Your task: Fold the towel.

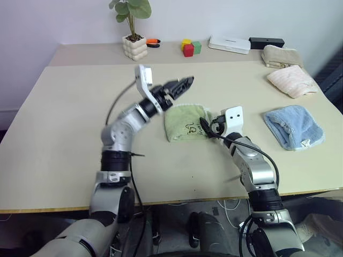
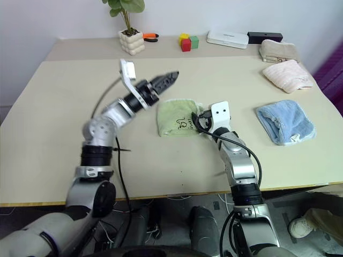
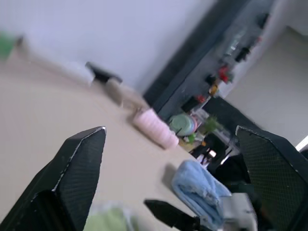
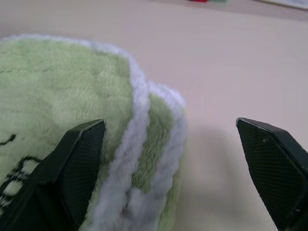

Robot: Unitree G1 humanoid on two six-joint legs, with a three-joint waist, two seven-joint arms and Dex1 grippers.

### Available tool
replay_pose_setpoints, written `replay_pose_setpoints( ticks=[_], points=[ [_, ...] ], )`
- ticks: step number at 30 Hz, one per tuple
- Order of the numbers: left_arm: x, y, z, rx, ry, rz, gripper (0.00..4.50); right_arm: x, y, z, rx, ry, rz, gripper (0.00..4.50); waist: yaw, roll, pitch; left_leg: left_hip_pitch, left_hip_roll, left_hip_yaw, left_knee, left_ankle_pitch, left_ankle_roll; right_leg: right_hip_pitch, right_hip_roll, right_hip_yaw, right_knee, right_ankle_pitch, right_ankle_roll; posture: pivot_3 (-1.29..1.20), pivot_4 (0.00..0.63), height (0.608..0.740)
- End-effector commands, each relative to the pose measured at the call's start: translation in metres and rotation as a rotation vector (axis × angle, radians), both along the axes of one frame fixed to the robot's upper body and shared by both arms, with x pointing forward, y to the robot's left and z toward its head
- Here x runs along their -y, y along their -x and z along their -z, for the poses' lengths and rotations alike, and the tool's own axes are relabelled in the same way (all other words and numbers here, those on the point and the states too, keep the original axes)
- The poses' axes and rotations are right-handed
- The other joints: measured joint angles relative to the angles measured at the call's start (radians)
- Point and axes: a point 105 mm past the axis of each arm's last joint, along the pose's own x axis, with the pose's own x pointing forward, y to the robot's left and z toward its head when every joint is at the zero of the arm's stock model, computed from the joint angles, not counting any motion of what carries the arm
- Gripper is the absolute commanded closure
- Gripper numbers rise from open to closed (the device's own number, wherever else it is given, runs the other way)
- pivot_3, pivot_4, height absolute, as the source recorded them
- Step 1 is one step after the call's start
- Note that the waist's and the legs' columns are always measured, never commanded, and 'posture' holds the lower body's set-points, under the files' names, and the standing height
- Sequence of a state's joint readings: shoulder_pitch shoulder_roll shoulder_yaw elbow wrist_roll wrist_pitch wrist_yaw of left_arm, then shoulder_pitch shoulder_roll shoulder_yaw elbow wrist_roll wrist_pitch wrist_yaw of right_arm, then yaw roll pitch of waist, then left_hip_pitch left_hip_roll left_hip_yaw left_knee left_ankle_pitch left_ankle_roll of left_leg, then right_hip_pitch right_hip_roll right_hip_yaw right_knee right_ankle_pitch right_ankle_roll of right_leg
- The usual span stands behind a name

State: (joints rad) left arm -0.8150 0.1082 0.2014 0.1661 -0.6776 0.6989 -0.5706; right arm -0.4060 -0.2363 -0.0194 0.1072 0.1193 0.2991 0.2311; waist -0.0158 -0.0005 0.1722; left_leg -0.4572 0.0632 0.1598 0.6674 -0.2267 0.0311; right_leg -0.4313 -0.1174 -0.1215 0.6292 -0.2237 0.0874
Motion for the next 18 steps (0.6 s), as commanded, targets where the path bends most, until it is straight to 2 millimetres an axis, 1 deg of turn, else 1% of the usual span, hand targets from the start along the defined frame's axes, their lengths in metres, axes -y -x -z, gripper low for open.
replay_pose_setpoints(
  ticks=[1,5,7,9,11,12,13,15,18],
  points=[
    [-0.01,0.01,0.023,-0.057,-0.091,0.038,0.03,0.008,-0.005,-0.023,0.089,0.027,0.018,0.0,-0.001,0.0,0.0,0.001,0.0,0.0,0.0,0.0,0.0,0.0,0.0,0.0,0.0,0.0,0.0,0.0,0.15,0.74],
    [-0.039,0.018,0.066,-0.179,-0.23,0.008,0.03,0.018,-0.007,-0.031,0.118,0.085,0.029,0.0,-0.002,0.0,0.0,0.001,0.0,0.0,0.0,0.0,-0.001,0.0,0.0,0.0,0.001,0.0,0.0,0.0,0.15,0.74],
    [-0.046,0.022,0.076,-0.222,-0.251,0.01,0.03,0.021,-0.008,-0.035,0.129,0.089,0.037,0.0,0.002,0.0,0.0,0.001,0.0,0.0,0.0,0.0,-0.001,0.0,0.0,0.0,0.001,0.0,0.0,0.0,0.15,0.74],
    [-0.051,0.02,0.082,-0.291,-0.223,-0.001,0.03,0.021,-0.008,-0.045,0.155,0.074,0.016,0.0,0.006,0.0,0.0,0.001,0.0,0.0,0.0,0.0,-0.001,0.0,0.0,0.0,0.001,0.0,0.0,0.0,0.15,0.74],
    [-0.051,0.015,0.086,-0.382,-0.168,-0.011,0.03,0.004,0.002,-0.063,0.184,-0.034,-0.163,0.0,0.007,0.0,0.0,0.001,0.0,0.0,0.0,0.0,-0.001,0.001,-0.001,0.0,0.0,0.0,0.0,0.0,0.15,0.74],
    [-0.049,0.013,0.087,-0.415,-0.127,-0.01,0.03,0.0,0.01,-0.075,0.202,-0.091,-0.255,0.0,0.005,0.0,0.0,0.001,0.0,-0.001,0.0,0.0,-0.001,0.001,-0.001,0.0,0.0,0.0,0.0,0.0,0.15,0.74],
    [-0.046,0.013,0.088,-0.452,-0.086,0.004,0.03,0.001,0.019,-0.087,0.226,-0.132,-0.321,0.0,0.006,0.0,0.001,0.001,0.0,-0.001,0.0,0.0,-0.001,0.001,-0.001,0.0,0.0,0.0,0.0,0.0,0.15,0.74],
    [-0.039,0.017,0.101,-0.495,-0.133,0.033,0.03,0.011,0.036,-0.104,0.258,-0.118,-0.431,0.0,0.005,0.0,0.001,0.001,0.0,-0.001,0.0,0.0,-0.001,0.001,-0.001,0.0,0.0,0.0,0.0,0.0,0.15,0.74],
    [-0.033,0.023,0.118,-0.552,-0.176,0.065,0.03,0.026,0.049,-0.116,0.251,-0.089,-0.485,0.0,0.004,-0.001,0.0,0.001,-0.001,-0.001,0.0,0.0,0.0,0.001,-0.001,0.0,0.0,0.0,0.0,0.0,0.15,0.74]
  ],
)
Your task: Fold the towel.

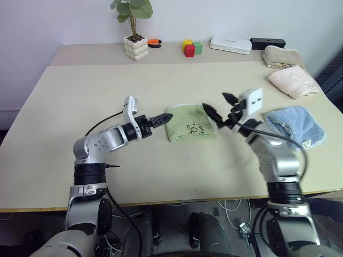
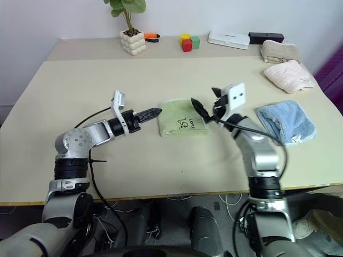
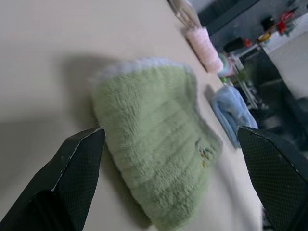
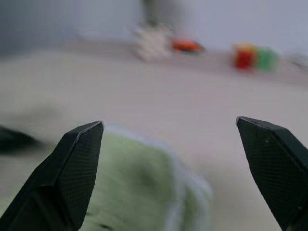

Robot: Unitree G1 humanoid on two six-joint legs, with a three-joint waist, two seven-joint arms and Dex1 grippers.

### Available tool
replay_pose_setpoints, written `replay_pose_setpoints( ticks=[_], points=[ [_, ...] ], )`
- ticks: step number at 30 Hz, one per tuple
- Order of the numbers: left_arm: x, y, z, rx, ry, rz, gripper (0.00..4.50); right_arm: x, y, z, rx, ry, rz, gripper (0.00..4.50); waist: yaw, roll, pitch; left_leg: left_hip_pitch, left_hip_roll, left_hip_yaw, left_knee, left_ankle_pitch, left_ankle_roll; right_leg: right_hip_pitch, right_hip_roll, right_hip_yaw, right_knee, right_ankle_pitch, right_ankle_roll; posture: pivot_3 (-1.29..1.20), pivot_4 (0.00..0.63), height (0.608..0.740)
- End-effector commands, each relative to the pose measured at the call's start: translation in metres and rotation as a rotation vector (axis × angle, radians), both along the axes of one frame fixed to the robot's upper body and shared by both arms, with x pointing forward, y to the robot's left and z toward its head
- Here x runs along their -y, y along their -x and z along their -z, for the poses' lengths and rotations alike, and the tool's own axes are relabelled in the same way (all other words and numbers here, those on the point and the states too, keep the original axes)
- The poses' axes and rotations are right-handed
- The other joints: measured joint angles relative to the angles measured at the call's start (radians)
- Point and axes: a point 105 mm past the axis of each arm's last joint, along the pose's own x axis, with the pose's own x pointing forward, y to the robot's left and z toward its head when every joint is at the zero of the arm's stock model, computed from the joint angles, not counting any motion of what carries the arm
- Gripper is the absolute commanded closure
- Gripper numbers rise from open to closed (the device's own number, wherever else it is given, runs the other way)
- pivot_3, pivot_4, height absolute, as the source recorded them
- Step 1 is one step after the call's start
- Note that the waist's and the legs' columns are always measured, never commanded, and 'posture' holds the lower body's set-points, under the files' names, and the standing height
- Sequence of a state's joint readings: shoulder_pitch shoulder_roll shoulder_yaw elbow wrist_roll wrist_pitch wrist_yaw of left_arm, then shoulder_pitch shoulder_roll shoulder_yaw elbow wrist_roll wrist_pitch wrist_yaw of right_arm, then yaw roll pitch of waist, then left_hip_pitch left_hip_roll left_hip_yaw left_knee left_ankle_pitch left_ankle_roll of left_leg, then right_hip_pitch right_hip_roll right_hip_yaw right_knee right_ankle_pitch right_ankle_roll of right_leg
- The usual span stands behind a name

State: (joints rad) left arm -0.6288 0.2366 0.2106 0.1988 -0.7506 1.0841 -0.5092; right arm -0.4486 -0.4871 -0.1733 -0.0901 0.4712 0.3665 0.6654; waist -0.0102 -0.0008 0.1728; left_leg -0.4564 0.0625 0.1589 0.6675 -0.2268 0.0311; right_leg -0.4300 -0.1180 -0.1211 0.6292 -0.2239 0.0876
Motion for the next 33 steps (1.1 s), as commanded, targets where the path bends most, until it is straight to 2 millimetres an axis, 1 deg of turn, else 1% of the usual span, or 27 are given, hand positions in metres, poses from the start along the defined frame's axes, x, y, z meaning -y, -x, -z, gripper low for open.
replay_pose_setpoints(
  ticks=[1,3,5,7,9,11,12,14,16,19,22,25,28,30,32,33],
  points=[
    [0.005,0.005,0.012,-0.069,-0.003,0.038,0.03,0.012,0.017,-0.022,0.045,0.009,-0.068,0.0,-0.002,0.0,0.0,0.001,0.0,0.0,0.0,0.0,0.0,0.0,0.0,0.0,0.0,0.0,0.0,0.0,0.15,0.74],
    [0.009,0.007,0.018,-0.088,-0.024,0.059,0.03,0.011,0.02,-0.022,0.048,0.056,-0.074,0.0,-0.002,-0.001,0.0,0.003,0.0,0.0,0.0,0.0,0.0,0.001,0.0,0.0,0.001,0.0,0.0,0.0,0.15,0.74],
    [0.013,0.004,0.019,-0.093,-0.024,0.059,0.03,0.007,0.028,-0.027,0.061,0.043,-0.116,0.0,-0.002,0.0,0.0,0.006,0.001,0.0,-0.001,-0.003,0.004,0.003,0.0,0.0,0.001,0.0,-0.001,0.0,0.15,0.74],
    [0.02,0.002,0.019,-0.113,-0.005,0.074,0.03,0.005,0.045,-0.039,0.091,-0.012,-0.197,0.0,0.004,0.0,0.0,0.007,0.001,0.0,-0.001,-0.003,0.004,0.003,0.0,0.0,0.001,0.0,-0.001,0.0,0.15,0.74],
    [0.029,0.002,0.024,-0.137,-0.011,0.097,0.03,0.012,0.065,-0.046,0.088,-0.031,-0.275,0.0,0.021,0.0,0.0,0.006,0.001,0.0,-0.001,-0.003,0.004,0.004,-0.001,0.0,0.001,0.0,-0.001,0.0,0.15,0.74],
    [0.038,0.003,0.029,-0.148,-0.026,0.117,0.03,0.017,0.083,-0.038,0.036,0.027,-0.337,0.0,0.032,-0.001,-0.001,0.006,0.001,0.0,0.0,-0.004,0.006,0.005,-0.002,0.0,0.0,0.0,-0.001,0.0,0.15,0.74],
    [0.041,0.002,0.03,-0.154,-0.029,0.119,0.03,0.02,0.087,-0.033,0.014,0.065,-0.341,0.0,0.037,-0.001,-0.001,0.006,0.001,-0.001,0.0,-0.005,0.007,0.006,-0.002,0.0,-0.001,0.0,-0.001,0.0,0.15,0.74],
    [0.046,0.002,0.03,-0.163,-0.015,0.128,0.03,0.027,0.088,-0.026,0.0,0.124,-0.305,0.0,0.037,-0.002,-0.002,0.007,0.001,0.0,0.001,-0.006,0.009,0.007,-0.002,0.0,-0.004,-0.002,-0.003,0.0,0.15,0.74],
    [0.052,0.001,0.033,-0.198,0.006,0.13,0.03,0.032,0.09,-0.025,-0.003,0.132,-0.285,0.0,0.04,-0.002,-0.002,0.009,0.001,0.0,0.001,-0.006,0.008,0.009,-0.002,0.0,-0.005,-0.002,-0.005,0.0,0.15,0.74],
    [0.061,0.003,0.037,-0.259,0.046,0.146,0.03,0.031,0.102,-0.019,-0.038,0.157,-0.318,0.0,0.052,-0.001,-0.002,0.011,0.001,-0.001,0.001,-0.007,0.007,0.009,-0.002,0.0,-0.007,-0.003,-0.005,0.0,0.15,0.74],
    [0.067,0.005,0.038,-0.266,0.04,0.163,0.03,0.035,0.108,-0.015,-0.047,0.194,-0.309,0.0,0.053,-0.001,-0.002,0.011,0.001,-0.002,0.001,-0.008,0.009,0.01,-0.002,0.0,-0.011,-0.003,-0.005,0.0,0.15,0.74],
    [0.072,-0.001,0.039,-0.282,0.057,0.147,0.03,0.043,0.106,-0.007,-0.049,0.257,-0.251,0.0,0.055,-0.001,-0.002,0.011,0.0,-0.002,0.001,-0.008,0.011,0.011,-0.003,0.0,-0.013,-0.002,-0.005,0.0,0.15,0.74],
    [0.075,-0.004,0.036,-0.301,0.097,0.147,0.87,0.042,0.105,-0.008,-0.037,0.239,-0.242,0.0,0.051,-0.002,-0.002,0.011,0.0,-0.001,0.002,-0.01,0.01,0.011,-0.003,0.0,-0.013,-0.002,-0.005,0.0,0.15,0.74],
    [0.078,-0.004,0.036,-0.305,0.098,0.149,1.78,0.041,0.104,-0.008,-0.032,0.235,-0.24,0.0,0.05,-0.002,-0.002,0.011,0.0,-0.001,0.001,-0.01,0.01,0.011,-0.003,0.0,-0.013,-0.002,-0.005,0.0,0.15,0.74],
    [0.081,-0.005,0.035,-0.311,0.106,0.149,2.9,0.041,0.103,-0.006,-0.031,0.239,-0.229,0.0,0.051,-0.002,-0.002,0.009,0.0,-0.001,0.001,-0.008,0.012,0.011,-0.003,0.0,-0.013,-0.002,-0.005,0.0,0.15,0.74],
    [0.082,-0.006,0.034,-0.312,0.11,0.146,3.35,0.041,0.103,-0.006,-0.03,0.237,-0.228,0.0,0.052,-0.001,-0.002,0.008,0.0,-0.001,0.001,-0.008,0.012,0.012,-0.003,0.0,-0.012,-0.002,-0.005,0.0,0.15,0.74]
  ],
)
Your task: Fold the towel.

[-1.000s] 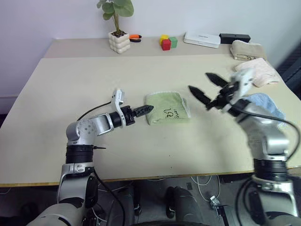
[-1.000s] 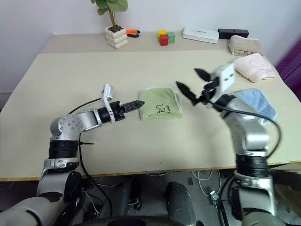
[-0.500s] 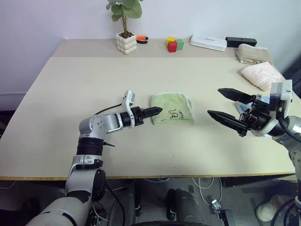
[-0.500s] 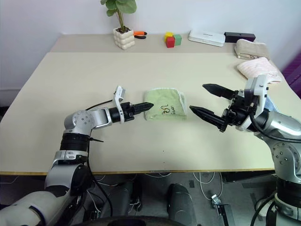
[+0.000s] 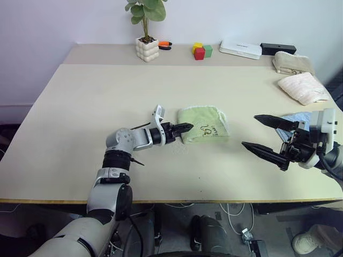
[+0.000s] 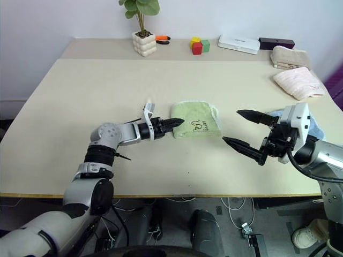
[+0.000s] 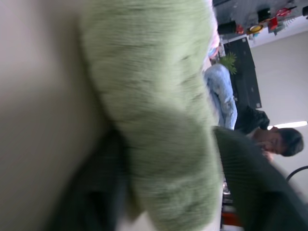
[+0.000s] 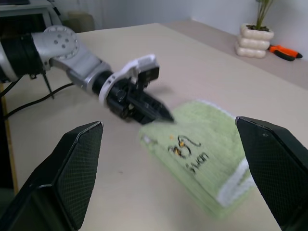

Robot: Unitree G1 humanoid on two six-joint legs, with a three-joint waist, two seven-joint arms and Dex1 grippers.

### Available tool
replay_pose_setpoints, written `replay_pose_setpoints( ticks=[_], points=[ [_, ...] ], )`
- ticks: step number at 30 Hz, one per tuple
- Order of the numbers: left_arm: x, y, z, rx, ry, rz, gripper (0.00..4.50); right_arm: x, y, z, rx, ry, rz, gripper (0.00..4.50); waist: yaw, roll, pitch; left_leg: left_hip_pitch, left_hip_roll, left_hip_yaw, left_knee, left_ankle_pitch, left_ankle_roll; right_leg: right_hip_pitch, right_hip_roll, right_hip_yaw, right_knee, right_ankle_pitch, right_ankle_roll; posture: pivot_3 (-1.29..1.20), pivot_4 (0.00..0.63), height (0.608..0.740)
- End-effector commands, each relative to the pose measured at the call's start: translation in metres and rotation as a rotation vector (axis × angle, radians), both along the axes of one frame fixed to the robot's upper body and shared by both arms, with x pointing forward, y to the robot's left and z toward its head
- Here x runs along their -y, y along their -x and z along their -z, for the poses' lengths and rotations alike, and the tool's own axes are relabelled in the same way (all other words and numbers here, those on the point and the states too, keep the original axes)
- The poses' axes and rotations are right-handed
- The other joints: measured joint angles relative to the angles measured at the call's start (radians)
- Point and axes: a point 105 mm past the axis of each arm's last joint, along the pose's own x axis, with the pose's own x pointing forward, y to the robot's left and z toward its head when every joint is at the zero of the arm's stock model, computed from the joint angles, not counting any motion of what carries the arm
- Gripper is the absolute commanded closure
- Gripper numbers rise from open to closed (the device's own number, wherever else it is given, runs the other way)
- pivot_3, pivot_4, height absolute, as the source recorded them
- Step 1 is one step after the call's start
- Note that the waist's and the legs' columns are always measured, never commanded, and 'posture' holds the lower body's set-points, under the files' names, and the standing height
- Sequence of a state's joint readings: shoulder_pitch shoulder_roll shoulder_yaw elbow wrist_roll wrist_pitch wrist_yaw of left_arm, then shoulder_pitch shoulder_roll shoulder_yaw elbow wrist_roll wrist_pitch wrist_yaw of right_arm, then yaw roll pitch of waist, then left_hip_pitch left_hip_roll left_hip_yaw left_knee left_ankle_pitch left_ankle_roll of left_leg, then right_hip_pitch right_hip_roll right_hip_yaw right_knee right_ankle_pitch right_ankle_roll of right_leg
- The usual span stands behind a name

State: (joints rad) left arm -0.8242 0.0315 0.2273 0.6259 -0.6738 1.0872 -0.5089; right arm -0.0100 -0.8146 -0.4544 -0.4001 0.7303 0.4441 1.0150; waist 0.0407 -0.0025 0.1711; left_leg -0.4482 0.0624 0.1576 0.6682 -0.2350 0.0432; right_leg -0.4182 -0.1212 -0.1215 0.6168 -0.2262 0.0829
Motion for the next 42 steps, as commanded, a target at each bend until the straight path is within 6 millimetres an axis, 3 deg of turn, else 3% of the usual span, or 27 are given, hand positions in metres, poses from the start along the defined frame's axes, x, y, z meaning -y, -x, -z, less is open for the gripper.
replay_pose_setpoints(
  ticks=[1,2,3,7,11,15,19,23,28,34,42],
  points=[
    [0.007,0.001,0.003,-0.035,0.001,0.006,3.88,-0.002,0.001,-0.009,0.06,0.012,0.004,0.0,0.001,0.0,0.0,0.0,0.0,0.0,0.0,0.0,0.0,0.0,0.0,0.0,0.0,0.0,0.0,0.0,0.15,0.74],
    [0.008,0.0,0.003,-0.039,0.007,0.001,4.38,-0.001,0.001,-0.009,0.061,0.012,0.007,0.0,0.001,0.0,0.0,0.001,0.0,0.0,0.0,0.0,0.0,0.0,0.0,0.0,0.0,0.0,0.0,0.0,0.15,0.74],
    [0.008,-0.001,0.002,-0.041,0.014,-0.005,4.45,-0.001,0.001,-0.009,0.062,0.013,0.009,0.0,-0.001,0.0,0.0,0.002,0.0,0.0,0.0,0.0,0.0,0.0,0.0,0.0,0.0,0.0,0.0,0.0,0.15,0.74],
    [0.0,-0.01,-0.003,-0.065,0.073,-0.072,4.45,-0.001,-0.002,-0.007,0.057,0.019,0.012,0.0,-0.001,0.0,0.0,0.004,0.0,0.0,0.0,-0.001,-0.002,0.0,0.0,0.0,-0.001,0.0,0.0,0.0,0.15,0.74],
    [-0.024,-0.026,-0.014,0.011,0.075,-0.185,4.45,-0.002,-0.003,-0.006,0.051,0.025,0.006,0.0,-0.005,0.0,0.0,0.003,0.0,0.0,0.0,-0.001,-0.002,-0.001,0.0,0.0,0.0,0.0,0.0,0.0,0.15,0.74],
    [-0.092,-0.055,-0.024,0.173,-0.035,-0.494,4.45,-0.006,-0.007,-0.005,0.042,0.026,-0.018,0.0,-0.029,-0.001,0.0,0.003,0.001,0.0,-0.001,0.0,-0.001,0.0,0.001,0.002,0.0,0.001,-0.001,0.0,0.15,0.74],
    [-0.153,-0.06,-0.03,0.237,-0.059,-0.73,4.45,-0.012,-0.013,-0.004,0.035,0.021,-0.048,0.0,-0.052,-0.001,0.001,0.003,0.001,0.0,-0.004,0.001,-0.001,-0.002,0.003,0.003,0.003,0.003,0.003,0.0,0.15,0.74],
    [-0.227,-0.047,-0.037,0.258,-0.031,-1.036,4.45,-0.017,-0.021,-0.004,0.03,0.024,-0.085,0.0,-0.052,-0.002,0.002,0.001,0.001,0.001,-0.004,0.001,-0.002,-0.005,0.003,0.003,0.003,0.003,0.003,0.0,0.15,0.74],
    [-0.272,-0.015,-0.044,0.321,-0.033,-1.322,4.45,-0.02,-0.03,-0.004,0.028,0.031,-0.118,0.0,-0.044,-0.003,0.002,0.0,0.0,0.001,-0.003,0.001,-0.002,-0.004,0.002,0.004,0.003,0.003,0.003,0.0,0.15,0.74],
    [-0.3,0.03,-0.033,0.271,0.043,-1.621,4.45,-0.02,-0.035,-0.004,0.026,0.044,-0.138,0.0,-0.026,-0.004,0.003,0.0,0.0,0.001,-0.002,0.001,-0.001,-0.003,0.001,0.004,0.002,0.003,0.003,0.0,0.15,0.74],
    [-0.278,0.034,-0.013,0.183,0.017,-1.586,4.45,-0.021,-0.036,-0.004,0.029,0.053,-0.144,0.0,-0.027,-0.004,0.003,0.0,0.0,0.001,-0.001,0.0,-0.001,-0.003,0.002,0.004,0.002,0.002,0.001,0.0,0.15,0.74]
  ],
)
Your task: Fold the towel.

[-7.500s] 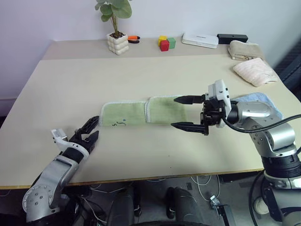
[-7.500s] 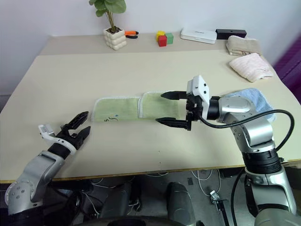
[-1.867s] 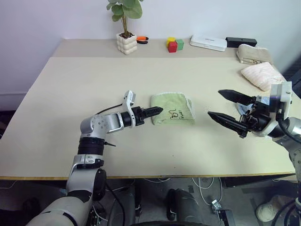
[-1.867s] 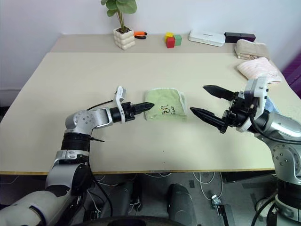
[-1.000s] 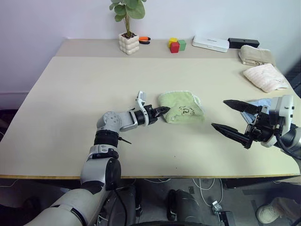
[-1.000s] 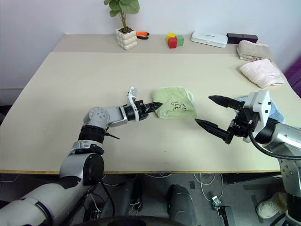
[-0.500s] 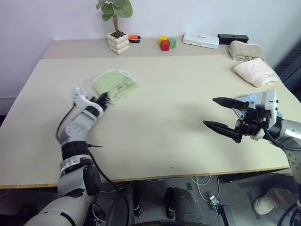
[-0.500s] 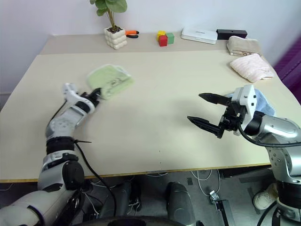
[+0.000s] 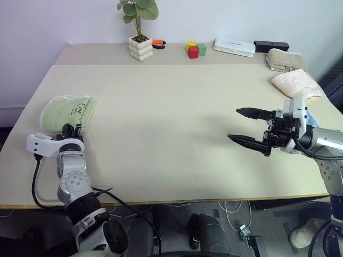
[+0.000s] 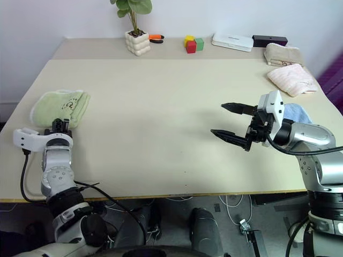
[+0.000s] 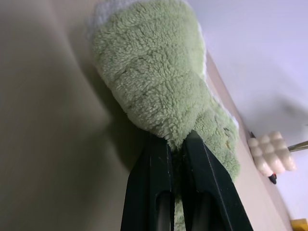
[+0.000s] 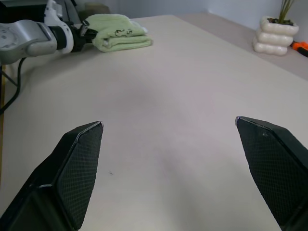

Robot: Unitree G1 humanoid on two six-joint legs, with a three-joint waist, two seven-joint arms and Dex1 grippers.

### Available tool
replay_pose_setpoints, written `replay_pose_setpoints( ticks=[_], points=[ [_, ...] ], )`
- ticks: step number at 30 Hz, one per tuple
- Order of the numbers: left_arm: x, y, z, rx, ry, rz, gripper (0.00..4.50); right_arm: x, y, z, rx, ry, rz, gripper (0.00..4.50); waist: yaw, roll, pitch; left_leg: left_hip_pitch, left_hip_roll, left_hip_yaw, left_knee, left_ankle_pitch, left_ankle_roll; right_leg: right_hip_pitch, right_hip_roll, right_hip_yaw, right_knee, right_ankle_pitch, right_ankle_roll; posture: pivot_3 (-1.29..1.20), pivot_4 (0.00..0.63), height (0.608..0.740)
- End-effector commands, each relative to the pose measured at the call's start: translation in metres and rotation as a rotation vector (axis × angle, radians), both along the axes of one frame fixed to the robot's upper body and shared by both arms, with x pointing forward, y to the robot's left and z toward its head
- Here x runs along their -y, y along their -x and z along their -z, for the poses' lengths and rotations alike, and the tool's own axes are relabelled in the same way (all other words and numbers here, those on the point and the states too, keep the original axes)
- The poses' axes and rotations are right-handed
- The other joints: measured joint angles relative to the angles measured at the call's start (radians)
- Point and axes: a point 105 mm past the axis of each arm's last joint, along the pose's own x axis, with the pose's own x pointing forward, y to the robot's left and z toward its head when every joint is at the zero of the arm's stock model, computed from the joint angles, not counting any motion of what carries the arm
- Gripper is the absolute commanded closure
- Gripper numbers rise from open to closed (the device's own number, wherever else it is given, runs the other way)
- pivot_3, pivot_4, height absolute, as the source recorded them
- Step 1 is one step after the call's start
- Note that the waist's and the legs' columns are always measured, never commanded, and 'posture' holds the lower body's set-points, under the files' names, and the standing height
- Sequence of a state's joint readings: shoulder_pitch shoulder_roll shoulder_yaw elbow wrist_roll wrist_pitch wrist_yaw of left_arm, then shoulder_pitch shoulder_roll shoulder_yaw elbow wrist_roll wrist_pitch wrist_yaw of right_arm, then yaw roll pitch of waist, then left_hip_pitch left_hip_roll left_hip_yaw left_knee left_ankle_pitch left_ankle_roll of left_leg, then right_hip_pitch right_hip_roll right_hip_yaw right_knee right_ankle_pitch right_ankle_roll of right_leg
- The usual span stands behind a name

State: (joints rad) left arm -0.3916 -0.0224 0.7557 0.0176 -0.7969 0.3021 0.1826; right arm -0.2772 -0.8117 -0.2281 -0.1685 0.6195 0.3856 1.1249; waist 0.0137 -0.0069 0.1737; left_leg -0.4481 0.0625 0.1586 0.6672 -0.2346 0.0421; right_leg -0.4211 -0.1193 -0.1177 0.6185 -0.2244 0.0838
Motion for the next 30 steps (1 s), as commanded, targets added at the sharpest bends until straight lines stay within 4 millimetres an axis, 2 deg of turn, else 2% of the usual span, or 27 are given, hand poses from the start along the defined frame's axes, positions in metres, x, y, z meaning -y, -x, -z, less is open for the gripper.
replay_pose_setpoints(
  ticks=[1,7,8,9,15,16,19,23,26,30],
  points=[
    [0.009,-0.003,-0.012,0.037,-0.024,0.031,4.45,-0.002,0.001,-0.01,0.05,0.003,-0.008,0.0,0.0,0.0,0.0,0.0,0.0,0.0,0.0,0.0,0.0,0.0,0.0,0.0,0.0,0.0,0.0,0.0,0.15,0.74],
    [0.016,-0.006,-0.018,0.088,-0.021,0.092,4.45,-0.001,0.003,-0.009,0.055,0.002,0.006,0.0,-0.001,0.0,0.0,0.0,0.0,0.0,0.0,0.0,0.0,0.0,0.0,0.0,0.0,0.0,0.0,0.0,0.15,0.74],
    [0.017,-0.006,-0.019,0.094,-0.031,0.101,3.79,-0.001,0.003,-0.01,0.057,-0.001,0.01,0.0,-0.001,0.0,0.0,0.0,0.0,0.0,0.0,0.0,0.0,0.0,0.0,0.0,0.0,0.0,0.0,0.0,0.15,0.74],
    [0.018,-0.006,-0.019,0.095,-0.039,0.105,3.57,-0.001,0.003,-0.01,0.059,-0.003,0.014,0.0,-0.001,0.0,0.0,0.0,0.0,0.0,0.0,0.0,0.0,0.0,0.0,0.0,0.0,0.0,0.0,0.0,0.15,0.74],
    [0.016,-0.003,-0.022,0.093,-0.049,0.107,0.42,-0.002,0.003,-0.009,0.061,-0.009,0.019,0.0,-0.001,0.0,0.0,0.0,0.0,0.0,0.0,0.0,0.0,0.0,0.0,0.0,0.0,-0.001,-0.001,0.0,0.15,0.74],
    [0.017,-0.002,-0.022,0.091,-0.045,0.115,0.05,-0.002,0.003,-0.009,0.061,-0.008,0.02,0.0,-0.001,0.0,0.0,0.0,0.0,0.0,0.0,0.0,0.0,0.0,0.0,0.0,0.0,-0.001,-0.001,0.0,0.15,0.74],
    [0.027,0.001,-0.023,0.099,-0.021,0.168,0.05,-0.004,0.002,-0.008,0.061,-0.014,0.018,0.0,-0.002,0.0,0.0,0.0,0.0,0.0,0.0,0.0,0.0,0.0,0.0,0.0,0.0,-0.001,-0.001,0.0,0.15,0.74],
    [0.064,0.0,-0.037,0.147,-0.093,0.338,0.05,-0.004,0.0,-0.007,0.058,-0.016,0.017,0.0,0.001,0.0,0.0,0.0,0.0,0.0,0.0,0.0,0.0,0.0,0.0,0.0,0.0,-0.001,-0.001,0.0,0.15,0.74],
    [0.078,-0.001,-0.038,0.142,-0.101,0.387,0.05,-0.003,-0.002,-0.006,0.058,-0.012,0.018,0.0,-0.001,0.0,0.0,0.0,0.0,0.0,0.0,0.0,0.0,0.0,0.0,0.0,0.0,-0.001,-0.001,0.0,0.15,0.74],
    [0.12,-0.004,-0.041,0.152,-0.201,0.673,0.05,-0.001,-0.004,-0.006,0.059,-0.01,0.028,0.0,-0.001,0.0,0.0,0.0,0.0,0.0,0.0,0.0,0.0,-0.001,0.001,0.0,0.0,-0.001,-0.002,0.0,0.15,0.74]
  ],
)
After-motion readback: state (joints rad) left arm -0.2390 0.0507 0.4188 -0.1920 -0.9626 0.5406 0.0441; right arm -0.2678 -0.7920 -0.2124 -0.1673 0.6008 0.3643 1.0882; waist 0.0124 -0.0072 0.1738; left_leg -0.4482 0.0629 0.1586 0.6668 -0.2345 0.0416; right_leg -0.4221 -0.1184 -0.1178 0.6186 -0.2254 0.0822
